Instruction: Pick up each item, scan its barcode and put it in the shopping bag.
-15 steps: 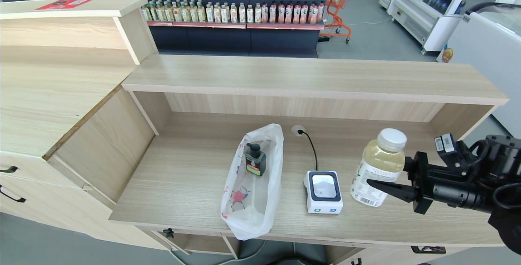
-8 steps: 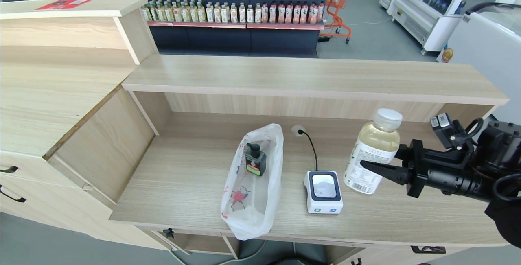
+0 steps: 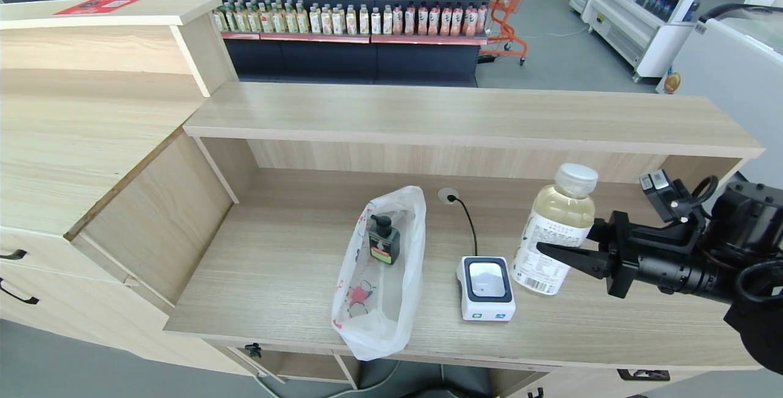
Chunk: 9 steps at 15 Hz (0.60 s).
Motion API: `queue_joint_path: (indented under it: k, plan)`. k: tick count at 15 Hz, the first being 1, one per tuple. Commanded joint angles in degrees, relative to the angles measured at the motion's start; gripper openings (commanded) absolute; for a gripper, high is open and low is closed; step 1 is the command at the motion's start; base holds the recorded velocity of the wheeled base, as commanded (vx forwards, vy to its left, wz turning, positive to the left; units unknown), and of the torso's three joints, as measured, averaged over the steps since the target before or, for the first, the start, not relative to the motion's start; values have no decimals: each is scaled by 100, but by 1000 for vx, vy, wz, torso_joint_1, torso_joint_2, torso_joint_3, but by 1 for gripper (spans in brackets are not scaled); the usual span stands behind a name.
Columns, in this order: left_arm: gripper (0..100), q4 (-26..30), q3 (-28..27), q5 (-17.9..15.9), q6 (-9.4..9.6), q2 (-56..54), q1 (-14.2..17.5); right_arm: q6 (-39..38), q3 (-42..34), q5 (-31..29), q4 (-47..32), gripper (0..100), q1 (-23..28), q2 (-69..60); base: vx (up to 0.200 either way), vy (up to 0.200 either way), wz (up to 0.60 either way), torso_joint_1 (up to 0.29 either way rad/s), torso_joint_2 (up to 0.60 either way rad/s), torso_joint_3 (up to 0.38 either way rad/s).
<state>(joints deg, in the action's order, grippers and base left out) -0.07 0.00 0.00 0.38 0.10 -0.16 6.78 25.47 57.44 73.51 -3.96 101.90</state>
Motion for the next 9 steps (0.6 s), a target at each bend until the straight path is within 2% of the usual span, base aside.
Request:
queue_joint_path:
  k: [1, 5, 9]
  plan:
    - [100, -1, 0, 0, -3, -1, -2, -71, 20, -5, 6, 0, 1, 23, 0, 200, 0, -17, 2, -2]
    - [100, -1, 0, 0, -3, -1, -2, -221, 213, -23, -47, 0, -201, 128, 0, 200, 0, 11, 1, 2]
    - [100, -1, 0, 0, 6, -1, -2, -502, 512, -550, -469, 0, -676, 269, 0, 200, 0, -2, 7, 6]
